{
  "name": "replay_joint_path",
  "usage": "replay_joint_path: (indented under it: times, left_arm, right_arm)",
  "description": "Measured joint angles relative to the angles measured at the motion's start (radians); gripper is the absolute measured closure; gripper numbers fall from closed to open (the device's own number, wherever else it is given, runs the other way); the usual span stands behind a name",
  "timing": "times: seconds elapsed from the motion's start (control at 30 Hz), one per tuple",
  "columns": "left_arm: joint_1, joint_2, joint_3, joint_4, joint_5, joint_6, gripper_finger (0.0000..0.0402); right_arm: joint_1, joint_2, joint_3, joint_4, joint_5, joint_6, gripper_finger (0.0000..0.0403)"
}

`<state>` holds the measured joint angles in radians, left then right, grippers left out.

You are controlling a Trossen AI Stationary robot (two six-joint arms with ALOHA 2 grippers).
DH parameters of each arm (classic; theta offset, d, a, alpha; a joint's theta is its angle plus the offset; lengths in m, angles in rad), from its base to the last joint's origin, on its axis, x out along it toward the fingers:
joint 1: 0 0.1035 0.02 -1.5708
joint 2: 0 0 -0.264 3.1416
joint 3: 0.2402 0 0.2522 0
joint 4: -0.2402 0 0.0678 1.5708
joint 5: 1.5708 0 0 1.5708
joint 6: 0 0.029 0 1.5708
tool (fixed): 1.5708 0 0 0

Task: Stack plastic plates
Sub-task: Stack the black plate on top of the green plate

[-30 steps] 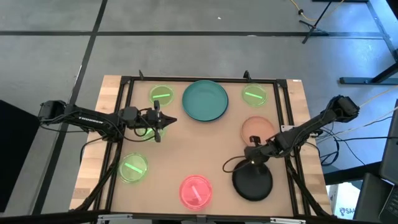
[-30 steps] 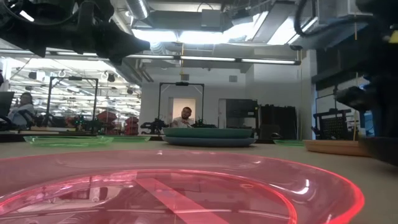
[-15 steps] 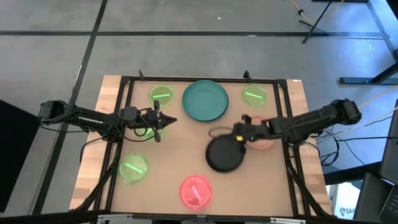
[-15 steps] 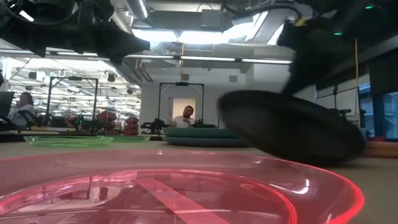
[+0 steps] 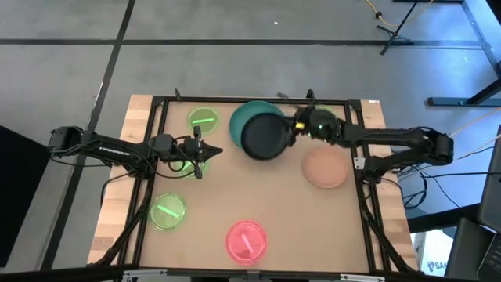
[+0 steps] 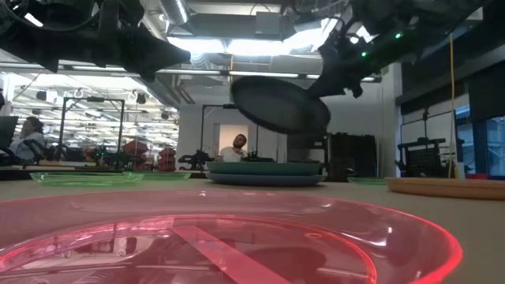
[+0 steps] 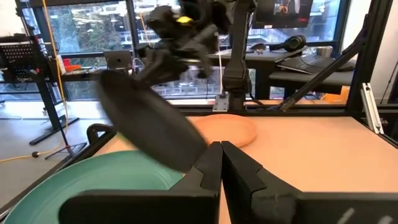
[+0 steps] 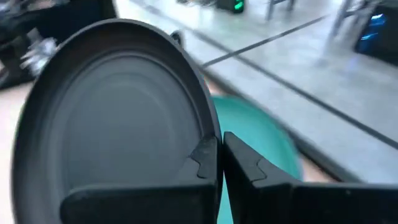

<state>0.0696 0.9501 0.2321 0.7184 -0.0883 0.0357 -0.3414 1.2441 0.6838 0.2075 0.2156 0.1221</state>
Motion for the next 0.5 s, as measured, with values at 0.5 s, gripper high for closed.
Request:
replay_joint_path:
  times: [0.5]
  left_arm:
    - [0.0, 0.0, 0.0, 0.045, 0.0, 0.055, 0.0399]
  right_arm:
    - [-0.165, 0.332, 0.0, 0.301, -0.078, 0.012, 0.0398]
